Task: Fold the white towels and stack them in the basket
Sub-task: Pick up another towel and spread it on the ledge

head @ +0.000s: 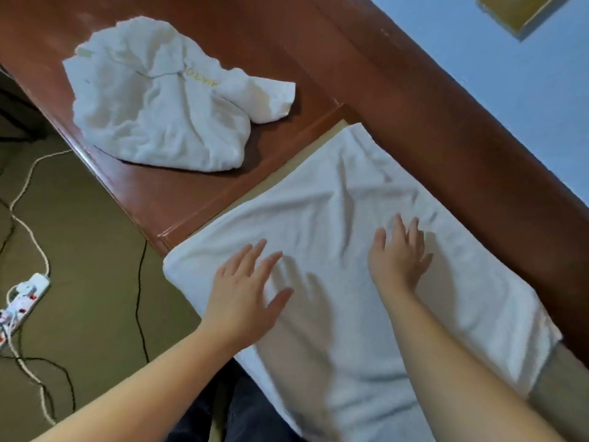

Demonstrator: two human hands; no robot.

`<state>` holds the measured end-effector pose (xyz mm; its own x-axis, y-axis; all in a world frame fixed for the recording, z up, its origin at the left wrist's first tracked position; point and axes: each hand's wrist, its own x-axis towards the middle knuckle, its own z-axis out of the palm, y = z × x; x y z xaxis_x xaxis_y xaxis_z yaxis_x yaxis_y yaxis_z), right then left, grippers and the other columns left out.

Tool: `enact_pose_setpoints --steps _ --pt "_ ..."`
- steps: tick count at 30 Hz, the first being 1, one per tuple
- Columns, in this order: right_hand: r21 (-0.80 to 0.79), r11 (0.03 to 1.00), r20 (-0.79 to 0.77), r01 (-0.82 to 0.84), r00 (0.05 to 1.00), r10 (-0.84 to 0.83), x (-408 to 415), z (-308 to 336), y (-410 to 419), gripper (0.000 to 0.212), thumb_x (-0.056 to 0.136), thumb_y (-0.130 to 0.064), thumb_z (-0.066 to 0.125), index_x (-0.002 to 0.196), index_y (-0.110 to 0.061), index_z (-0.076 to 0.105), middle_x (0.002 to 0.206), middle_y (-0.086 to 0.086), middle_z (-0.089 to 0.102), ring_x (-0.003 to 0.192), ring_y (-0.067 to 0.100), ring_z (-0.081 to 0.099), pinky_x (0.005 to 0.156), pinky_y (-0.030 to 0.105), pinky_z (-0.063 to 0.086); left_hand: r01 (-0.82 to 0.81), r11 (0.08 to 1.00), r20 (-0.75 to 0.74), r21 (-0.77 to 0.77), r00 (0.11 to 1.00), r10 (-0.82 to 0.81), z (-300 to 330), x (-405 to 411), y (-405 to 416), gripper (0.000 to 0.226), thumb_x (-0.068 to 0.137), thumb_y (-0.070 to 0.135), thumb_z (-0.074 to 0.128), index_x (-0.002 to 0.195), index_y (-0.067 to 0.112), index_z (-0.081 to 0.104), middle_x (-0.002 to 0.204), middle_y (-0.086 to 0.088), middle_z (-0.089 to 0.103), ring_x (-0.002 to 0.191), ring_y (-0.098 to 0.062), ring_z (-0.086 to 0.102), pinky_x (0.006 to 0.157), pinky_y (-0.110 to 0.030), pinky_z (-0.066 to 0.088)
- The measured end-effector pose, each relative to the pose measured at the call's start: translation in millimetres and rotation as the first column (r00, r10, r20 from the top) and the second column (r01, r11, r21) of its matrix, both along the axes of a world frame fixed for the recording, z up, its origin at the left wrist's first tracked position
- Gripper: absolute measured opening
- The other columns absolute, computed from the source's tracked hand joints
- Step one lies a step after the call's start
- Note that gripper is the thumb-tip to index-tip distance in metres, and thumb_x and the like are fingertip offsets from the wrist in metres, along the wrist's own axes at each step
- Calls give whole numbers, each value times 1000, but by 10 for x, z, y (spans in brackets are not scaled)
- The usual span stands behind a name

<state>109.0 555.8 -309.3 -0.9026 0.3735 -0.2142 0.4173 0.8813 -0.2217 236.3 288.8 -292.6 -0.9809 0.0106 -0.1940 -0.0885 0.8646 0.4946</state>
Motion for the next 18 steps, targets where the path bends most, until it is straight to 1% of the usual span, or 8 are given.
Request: enact_pose_setpoints --steps 2,4,7,9,11,13,16,18 --pt "13 996 19 92 996 -92 406 -24 288 53 109 -43 37 160 -33 33 174 -1 14 159 22 11 123 64 7 168 983 86 -70 983 -162 -54 -47 300 79 94 78 39 161 39 27 174 3 6 161 -24 5 130 -47 7" --pt "35 974 28 222 974 -223 750 -3 676 51 109 -40 37 159 -31 37 172 0 19 158 24 14 123 63 12 302 947 124 -105 949 -289 -79 -117 647 85 94 82 32 165 38 13 174 2 -7 161 -24 -10 129 -49 -6" --pt "28 933 40 359 932 -360 1126 28 1221 51 106 -35 44 156 -24 43 164 6 36 148 33 33 116 55 33 426 897 131 -118 902 -411 -106 -186 1119 90 91 85 33 165 37 14 174 -2 -9 160 -27 -12 128 -54 -9" --pt "-5 912 20 411 911 -411 1397 45 1683 51 104 -29 51 153 -17 48 156 11 44 139 36 40 111 50 40 542 829 155 -138 839 -522 -155 -184 1612 94 88 88 32 165 38 12 174 -3 -13 159 -29 -16 126 -57 -11" --pt "16 913 7 409 913 -409 1509 57 2020 49 102 -27 54 151 -17 51 149 13 48 134 37 43 109 48 42 598 786 185 -157 799 -572 -216 -183 2013 100 84 92 31 165 40 6 173 -4 -19 158 -29 -21 124 -60 -14" --pt "45 898 -11 437 900 -437 1445 89 2268 48 102 -27 55 149 -15 52 142 17 50 131 39 45 107 46 41 611 772 199 -175 790 -580 -265 -192 2313 106 79 97 29 164 43 -2 171 -4 -25 157 -30 -25 121 -66 -14" --pt "7 858 -27 514 858 -514 1302 72 2661 46 102 -29 55 143 -9 52 137 23 51 128 44 48 104 47 45 592 778 200 -211 805 -558 -324 -177 2613 111 71 104 22 160 49 -15 169 -4 -31 155 -33 -29 115 -74 -15" --pt "-57 826 -35 561 825 -563 1227 30 2919 47 103 -26 52 147 -8 49 142 23 51 131 45 47 106 49 44 574 785 194 -235 819 -540 -341 -146 2692 111 68 108 14 158 51 -20 167 -3 -35 153 -34 -33 112 -76 -16"
